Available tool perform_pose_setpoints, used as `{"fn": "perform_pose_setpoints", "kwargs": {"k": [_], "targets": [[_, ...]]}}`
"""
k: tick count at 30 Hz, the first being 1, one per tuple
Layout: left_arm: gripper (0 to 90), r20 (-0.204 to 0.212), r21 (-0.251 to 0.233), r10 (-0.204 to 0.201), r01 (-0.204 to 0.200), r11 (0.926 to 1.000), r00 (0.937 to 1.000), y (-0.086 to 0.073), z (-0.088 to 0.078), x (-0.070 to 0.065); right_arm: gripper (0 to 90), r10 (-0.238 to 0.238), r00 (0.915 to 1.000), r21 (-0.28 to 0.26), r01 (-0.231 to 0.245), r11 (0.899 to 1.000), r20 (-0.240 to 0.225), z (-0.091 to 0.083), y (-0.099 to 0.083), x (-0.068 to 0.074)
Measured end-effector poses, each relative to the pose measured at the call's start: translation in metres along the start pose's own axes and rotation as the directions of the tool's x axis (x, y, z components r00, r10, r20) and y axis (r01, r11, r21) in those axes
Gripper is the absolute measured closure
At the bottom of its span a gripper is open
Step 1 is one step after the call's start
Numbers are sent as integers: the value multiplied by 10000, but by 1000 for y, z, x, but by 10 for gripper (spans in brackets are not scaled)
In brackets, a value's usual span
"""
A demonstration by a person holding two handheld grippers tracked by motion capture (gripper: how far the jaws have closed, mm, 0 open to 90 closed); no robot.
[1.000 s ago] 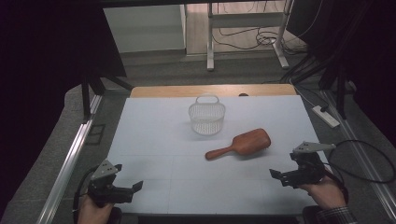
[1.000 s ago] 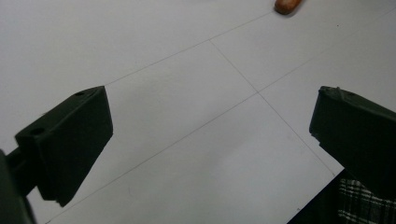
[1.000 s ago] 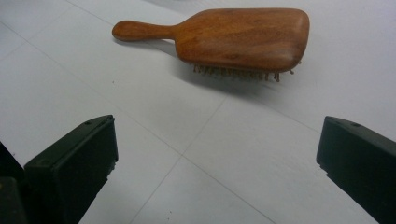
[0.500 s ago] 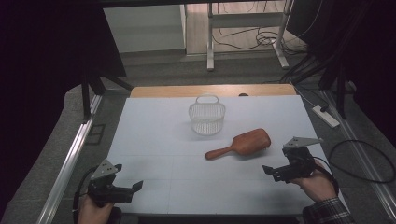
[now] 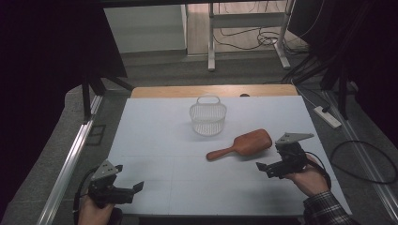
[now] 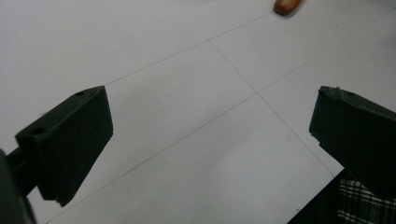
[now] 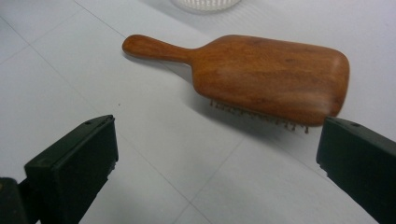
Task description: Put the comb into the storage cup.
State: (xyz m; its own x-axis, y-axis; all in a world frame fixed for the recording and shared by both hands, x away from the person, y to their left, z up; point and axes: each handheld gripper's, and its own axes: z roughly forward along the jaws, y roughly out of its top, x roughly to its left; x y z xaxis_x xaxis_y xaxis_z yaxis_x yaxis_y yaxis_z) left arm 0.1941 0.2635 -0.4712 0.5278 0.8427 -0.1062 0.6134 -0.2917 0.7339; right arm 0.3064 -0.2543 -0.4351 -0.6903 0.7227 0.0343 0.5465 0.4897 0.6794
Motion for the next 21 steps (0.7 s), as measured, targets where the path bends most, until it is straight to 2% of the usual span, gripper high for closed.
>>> {"fn": "perform_pose_setpoints", "kwargs": {"k": [9, 21], "targets": [[5, 10, 11, 10, -10, 10000, 10000, 0, 0, 0, 0, -166, 9999, 214, 166, 9996, 2, 11, 11, 5], [5, 28, 15, 14, -14, 10000, 10000, 0, 0, 0, 0, -300, 9991, 425, 312, 9986, -292, 27, 24, 10]]}}
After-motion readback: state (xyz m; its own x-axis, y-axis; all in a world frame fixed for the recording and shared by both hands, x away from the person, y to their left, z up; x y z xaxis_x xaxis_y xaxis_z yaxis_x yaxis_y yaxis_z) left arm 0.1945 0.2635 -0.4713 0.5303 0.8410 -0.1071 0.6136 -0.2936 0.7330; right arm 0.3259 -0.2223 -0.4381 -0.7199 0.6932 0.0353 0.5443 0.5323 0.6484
